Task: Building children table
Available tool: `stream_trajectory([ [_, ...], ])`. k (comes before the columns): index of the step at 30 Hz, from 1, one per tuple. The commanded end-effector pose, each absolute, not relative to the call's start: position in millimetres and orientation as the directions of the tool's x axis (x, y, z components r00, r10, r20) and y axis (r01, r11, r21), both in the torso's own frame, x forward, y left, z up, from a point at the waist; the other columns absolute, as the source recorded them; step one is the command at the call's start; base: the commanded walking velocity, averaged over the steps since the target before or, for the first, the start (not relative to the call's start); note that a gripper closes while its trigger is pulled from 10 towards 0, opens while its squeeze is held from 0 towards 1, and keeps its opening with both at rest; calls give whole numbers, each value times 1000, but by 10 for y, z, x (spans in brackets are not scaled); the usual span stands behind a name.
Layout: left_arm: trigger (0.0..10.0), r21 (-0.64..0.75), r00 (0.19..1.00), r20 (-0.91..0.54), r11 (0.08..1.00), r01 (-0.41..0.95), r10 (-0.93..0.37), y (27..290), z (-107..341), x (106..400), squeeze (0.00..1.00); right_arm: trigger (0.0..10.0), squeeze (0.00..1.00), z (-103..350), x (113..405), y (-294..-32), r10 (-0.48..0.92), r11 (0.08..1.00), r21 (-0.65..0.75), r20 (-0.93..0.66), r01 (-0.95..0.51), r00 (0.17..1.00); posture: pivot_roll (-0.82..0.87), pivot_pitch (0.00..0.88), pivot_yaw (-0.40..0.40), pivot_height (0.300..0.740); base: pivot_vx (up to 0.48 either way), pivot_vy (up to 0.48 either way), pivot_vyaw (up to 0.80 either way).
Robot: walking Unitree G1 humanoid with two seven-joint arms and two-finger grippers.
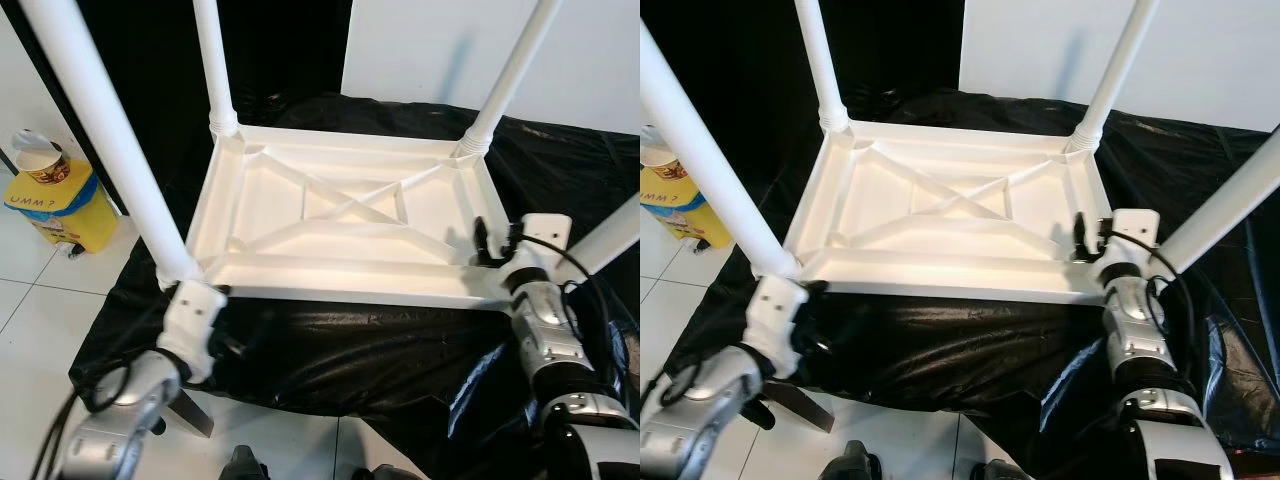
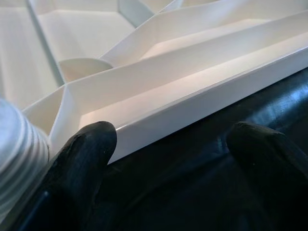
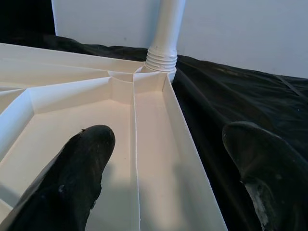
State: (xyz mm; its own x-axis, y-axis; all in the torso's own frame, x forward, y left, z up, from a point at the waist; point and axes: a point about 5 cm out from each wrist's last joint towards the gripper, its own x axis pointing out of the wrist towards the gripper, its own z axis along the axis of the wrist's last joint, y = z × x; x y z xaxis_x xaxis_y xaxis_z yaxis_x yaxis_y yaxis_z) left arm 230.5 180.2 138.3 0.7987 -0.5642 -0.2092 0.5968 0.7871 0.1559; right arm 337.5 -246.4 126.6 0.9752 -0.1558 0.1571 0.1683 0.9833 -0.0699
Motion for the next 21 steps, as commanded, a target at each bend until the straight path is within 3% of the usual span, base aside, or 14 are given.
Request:
stream_trajectory([
  [1,10000,158,781,-242,771,617,-575,1942,1386,2284,0,10000,0,1256,3340,-2609,-205,975,-59,154,216,966,125,73,-75,740,0,0,0],
  [8,10000,205,844,-251,826,525,-474,2375,1489,2352,0,10000,0,1267,3343,-2652,-204,974,-63,159,216,966,123,62,-62,740,0,0,0],
  [11,10000,226,881,-257,862,454,-397,2687,1542,2400,0,10000,0,1285,3364,-2665,-199,975,-68,167,213,966,115,52,-51,740,0,0,0],
  [21,10000,282,924,-272,895,345,-270,3180,1640,2467,0,10000,0,1278,3378,-2553,-160,983,-61,183,173,970,95,38,-44,740,0,0,0],
])
